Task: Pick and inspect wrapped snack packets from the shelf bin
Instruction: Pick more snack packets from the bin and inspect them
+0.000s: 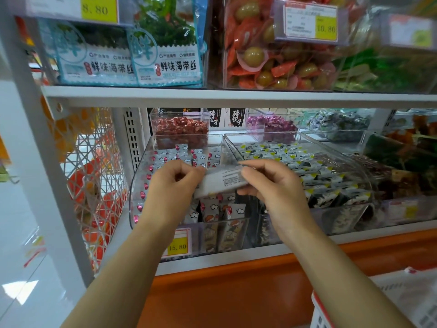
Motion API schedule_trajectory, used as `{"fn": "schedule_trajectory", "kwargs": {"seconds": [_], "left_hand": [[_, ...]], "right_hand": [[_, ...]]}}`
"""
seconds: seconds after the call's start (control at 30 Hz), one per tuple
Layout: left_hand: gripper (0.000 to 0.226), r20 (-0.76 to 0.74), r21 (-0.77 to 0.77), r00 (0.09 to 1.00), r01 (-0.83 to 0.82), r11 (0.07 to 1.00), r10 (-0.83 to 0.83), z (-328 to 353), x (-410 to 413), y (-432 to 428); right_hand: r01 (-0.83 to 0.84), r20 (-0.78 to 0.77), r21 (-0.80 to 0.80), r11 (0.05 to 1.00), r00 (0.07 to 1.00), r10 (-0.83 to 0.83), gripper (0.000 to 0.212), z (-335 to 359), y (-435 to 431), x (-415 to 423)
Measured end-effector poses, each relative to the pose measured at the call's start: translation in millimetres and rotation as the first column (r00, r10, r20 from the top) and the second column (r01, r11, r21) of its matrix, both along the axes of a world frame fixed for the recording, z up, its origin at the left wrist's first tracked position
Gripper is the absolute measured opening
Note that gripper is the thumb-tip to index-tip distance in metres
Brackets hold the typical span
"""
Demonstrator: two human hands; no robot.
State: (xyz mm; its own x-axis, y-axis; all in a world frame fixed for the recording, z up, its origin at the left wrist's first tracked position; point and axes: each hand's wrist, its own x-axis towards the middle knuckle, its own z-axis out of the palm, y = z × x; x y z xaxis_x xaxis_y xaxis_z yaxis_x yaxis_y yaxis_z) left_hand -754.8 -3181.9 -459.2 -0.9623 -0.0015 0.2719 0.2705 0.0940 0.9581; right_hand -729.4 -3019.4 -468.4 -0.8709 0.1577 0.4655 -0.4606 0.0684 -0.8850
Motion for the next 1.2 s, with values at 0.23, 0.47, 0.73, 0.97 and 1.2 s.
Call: {"fn": "schedule_trajectory", "kwargs": {"seconds": [0.23,0.47,0.73,0.97,1.2], "left_hand": [[0.022,0.03,0.117,0.997,0.066,0.991,-0.07,1,-8,8],[0.017,-0.244,-0.608,0.966,-0.087,0.79,-0.081,-3,-29,22],[0.019,-0.19,-0.84,0.981,-0.143,0.523,-0.037,-23,-43,37],[0.038,-0.128,-0.901,0.991,-0.095,0.423,-0.05,-24,-50,32],[0.058,-0.102,-0.921,0.993,-0.074,0.382,-0.054,-26,-53,27]], "right_hand": [[0.08,-0.011,0.063,0.995,0.997,-0.079,0.016,9,17,-1],[0.302,0.099,-0.18,0.936,0.952,-0.289,0.012,7,27,-16],[0.312,0.039,-0.061,0.948,0.95,-0.31,0.017,4,24,-26],[0.361,-0.147,0.258,0.896,0.931,-0.333,0.011,13,21,-16],[0.421,-0.265,0.589,0.69,0.907,-0.328,0.041,20,19,-29]]}}
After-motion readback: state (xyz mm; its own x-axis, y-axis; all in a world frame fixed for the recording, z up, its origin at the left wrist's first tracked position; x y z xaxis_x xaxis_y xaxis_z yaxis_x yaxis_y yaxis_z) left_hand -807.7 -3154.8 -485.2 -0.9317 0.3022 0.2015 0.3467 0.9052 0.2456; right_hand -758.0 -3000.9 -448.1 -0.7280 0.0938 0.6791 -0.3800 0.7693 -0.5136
